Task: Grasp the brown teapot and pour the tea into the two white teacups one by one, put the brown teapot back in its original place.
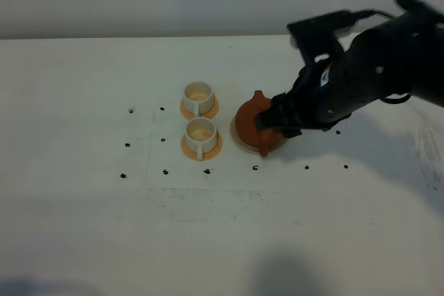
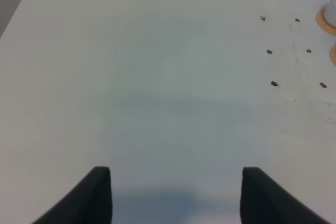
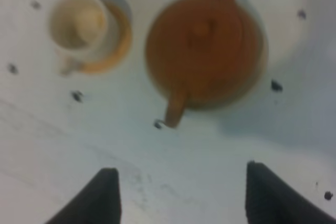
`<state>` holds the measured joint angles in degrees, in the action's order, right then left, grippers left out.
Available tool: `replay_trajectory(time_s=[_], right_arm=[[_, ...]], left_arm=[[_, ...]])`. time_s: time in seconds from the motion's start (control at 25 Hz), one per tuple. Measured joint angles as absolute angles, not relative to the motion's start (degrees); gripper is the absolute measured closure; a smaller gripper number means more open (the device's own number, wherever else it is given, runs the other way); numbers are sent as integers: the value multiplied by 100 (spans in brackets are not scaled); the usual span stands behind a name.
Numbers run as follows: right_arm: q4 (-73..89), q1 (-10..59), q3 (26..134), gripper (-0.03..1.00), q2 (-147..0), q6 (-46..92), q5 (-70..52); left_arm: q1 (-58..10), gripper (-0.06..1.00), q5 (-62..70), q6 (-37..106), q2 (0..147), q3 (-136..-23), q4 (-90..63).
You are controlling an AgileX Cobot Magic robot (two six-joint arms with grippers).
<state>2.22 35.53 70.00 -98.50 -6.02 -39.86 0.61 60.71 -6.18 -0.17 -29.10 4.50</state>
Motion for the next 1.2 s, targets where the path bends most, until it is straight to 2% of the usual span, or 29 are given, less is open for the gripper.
replay_trajectory(time_s=[0.24, 0.72, 1.2], right_arm=[[-46, 3710, 7521, 43, -10386, -809, -4104], [0, 3574, 8927, 43, -11516, -967, -5255], [574, 3381, 9233, 43, -11991, -922, -5588]], left_arm=[[61, 44, 6071, -618, -17, -2910, 450], [61, 44, 6071, -618, -17, -2910, 450], [61, 44, 6071, -618, -17, -2910, 450]])
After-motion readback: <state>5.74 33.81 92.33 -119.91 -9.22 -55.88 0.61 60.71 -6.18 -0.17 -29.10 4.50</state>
